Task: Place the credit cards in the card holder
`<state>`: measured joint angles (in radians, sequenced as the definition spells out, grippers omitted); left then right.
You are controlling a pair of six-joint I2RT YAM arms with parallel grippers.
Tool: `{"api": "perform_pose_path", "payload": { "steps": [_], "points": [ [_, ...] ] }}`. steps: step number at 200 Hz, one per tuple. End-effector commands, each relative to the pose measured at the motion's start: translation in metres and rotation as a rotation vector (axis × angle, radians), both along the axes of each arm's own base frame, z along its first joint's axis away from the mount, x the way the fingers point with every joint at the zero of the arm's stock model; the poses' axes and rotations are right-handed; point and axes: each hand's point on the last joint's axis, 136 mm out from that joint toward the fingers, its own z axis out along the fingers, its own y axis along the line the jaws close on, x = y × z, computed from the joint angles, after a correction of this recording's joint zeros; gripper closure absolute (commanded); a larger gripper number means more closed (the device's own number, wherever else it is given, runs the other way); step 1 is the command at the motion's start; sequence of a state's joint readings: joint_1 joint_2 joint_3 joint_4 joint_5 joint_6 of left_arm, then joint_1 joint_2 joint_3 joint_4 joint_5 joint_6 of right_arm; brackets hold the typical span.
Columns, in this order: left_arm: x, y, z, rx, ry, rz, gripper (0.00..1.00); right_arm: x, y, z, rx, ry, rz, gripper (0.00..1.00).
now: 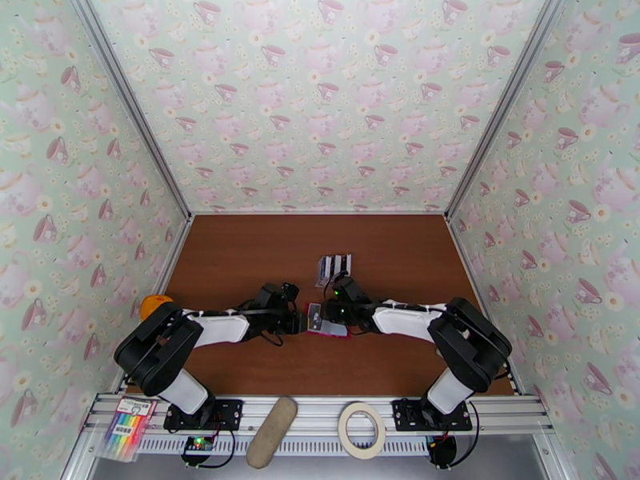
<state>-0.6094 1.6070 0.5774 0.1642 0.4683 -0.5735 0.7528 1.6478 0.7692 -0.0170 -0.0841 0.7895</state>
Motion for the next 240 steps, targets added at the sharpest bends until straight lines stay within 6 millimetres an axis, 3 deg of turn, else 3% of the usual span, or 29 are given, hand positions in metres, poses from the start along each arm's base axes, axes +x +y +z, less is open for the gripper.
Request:
{"api": "perform_pose_path", "payload": {
  "steps": [1, 163, 240],
  "points": [
    [-0.016, 0.002, -0.018, 0.014, 0.068, -0.025, 0.67, -0.006, 0.009, -0.003, 0.037, 0.027, 0.012, 0.58],
    [-0.015, -0.005, -0.013, -0.012, 0.053, -0.065, 0.61, -0.006, 0.034, -0.007, 0.116, 0.068, 0.008, 0.58],
    [-0.015, -0.007, -0.013, -0.012, 0.049, -0.080, 0.58, -0.006, 0.038, -0.011, 0.138, 0.084, -0.027, 0.64]
  ]
}}
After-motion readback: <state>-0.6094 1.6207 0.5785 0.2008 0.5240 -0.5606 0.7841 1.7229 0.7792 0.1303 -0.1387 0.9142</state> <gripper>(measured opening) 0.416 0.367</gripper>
